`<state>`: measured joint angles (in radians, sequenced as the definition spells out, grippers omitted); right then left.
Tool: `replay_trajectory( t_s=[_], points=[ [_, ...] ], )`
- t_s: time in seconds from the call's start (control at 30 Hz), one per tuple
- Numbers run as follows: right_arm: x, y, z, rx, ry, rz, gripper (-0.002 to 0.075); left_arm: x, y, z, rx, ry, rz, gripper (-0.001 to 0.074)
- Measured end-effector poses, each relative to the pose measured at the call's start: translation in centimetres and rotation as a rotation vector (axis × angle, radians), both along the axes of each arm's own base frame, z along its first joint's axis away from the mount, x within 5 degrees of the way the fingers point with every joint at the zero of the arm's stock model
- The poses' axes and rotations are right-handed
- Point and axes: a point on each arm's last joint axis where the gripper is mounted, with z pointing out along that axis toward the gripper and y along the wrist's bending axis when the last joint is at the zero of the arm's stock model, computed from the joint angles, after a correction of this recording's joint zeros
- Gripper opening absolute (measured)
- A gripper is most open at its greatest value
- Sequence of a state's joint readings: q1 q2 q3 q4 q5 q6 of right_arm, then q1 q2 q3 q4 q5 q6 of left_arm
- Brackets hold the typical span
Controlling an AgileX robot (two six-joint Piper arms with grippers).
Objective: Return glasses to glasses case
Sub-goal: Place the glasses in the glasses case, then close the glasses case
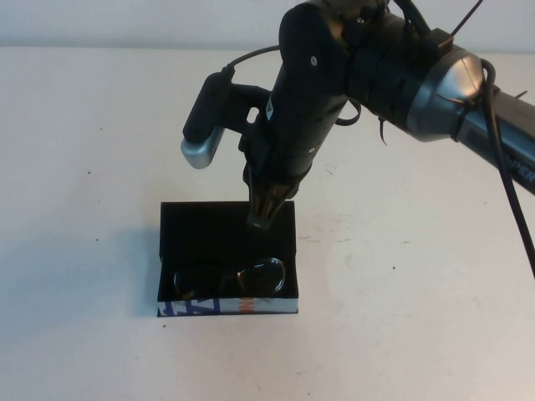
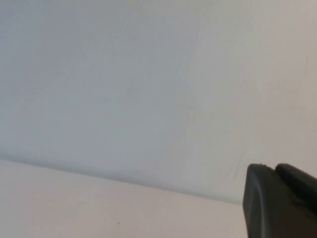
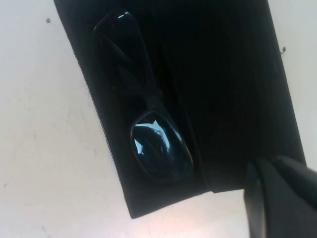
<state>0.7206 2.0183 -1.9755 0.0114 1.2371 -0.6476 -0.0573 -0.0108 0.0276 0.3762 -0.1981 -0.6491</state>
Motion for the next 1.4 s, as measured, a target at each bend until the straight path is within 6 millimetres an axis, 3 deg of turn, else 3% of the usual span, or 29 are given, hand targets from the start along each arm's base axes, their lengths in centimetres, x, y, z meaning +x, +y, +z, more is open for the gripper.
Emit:
replay_trajectory(
  t_s=[0.17, 0.3, 0.43, 0.63, 0.8, 1.0, 1.23, 1.4],
  points=[
    [0.0, 0.0, 0.0, 0.002, 0.002, -0.002, -0.0011, 0.1, 0.1, -0.4, -0.041, 0.047, 0.006, -0.0001],
    [0.0, 0.0, 0.0, 0.011, 0.014, -0.033, -0.0011, 0.5, 0.4, -0.9, -0.184, 0.167, 0.013, -0.0001],
    [0.1, 0.1, 0.1, 0.043, 0.026, -0.112, -0.0011, 1.8, 0.3, 0.2, -0.207, 0.319, 0.013, -0.0001],
    [0.2, 0.1, 0.1, 0.074, 0.047, -0.202, -0.0011, 5.4, -1.9, 2.4, -0.059, 0.623, -0.101, -0.0001],
    [0.7, -0.4, 0.1, 0.087, 0.063, -0.267, -0.0011, 7.7, -6.0, 3.5, 0.235, 0.883, -0.235, -0.0001],
    [1.5, -1.1, 0.2, 0.111, 0.066, -0.330, -0.0011, 9.1, -10.7, 3.8, 0.459, 1.029, -0.426, -0.0001],
    [2.1, -1.5, 0.3, 0.144, 0.060, -0.371, -0.0011, 10.2, -11.8, 1.6, 0.479, 1.169, -0.564, -0.0001],
    [2.1, -1.4, 0.3, 0.152, 0.064, -0.374, -0.0011, 11.2, -11.1, 1.8, 0.427, 1.229, -0.618, -0.0001]
  ],
)
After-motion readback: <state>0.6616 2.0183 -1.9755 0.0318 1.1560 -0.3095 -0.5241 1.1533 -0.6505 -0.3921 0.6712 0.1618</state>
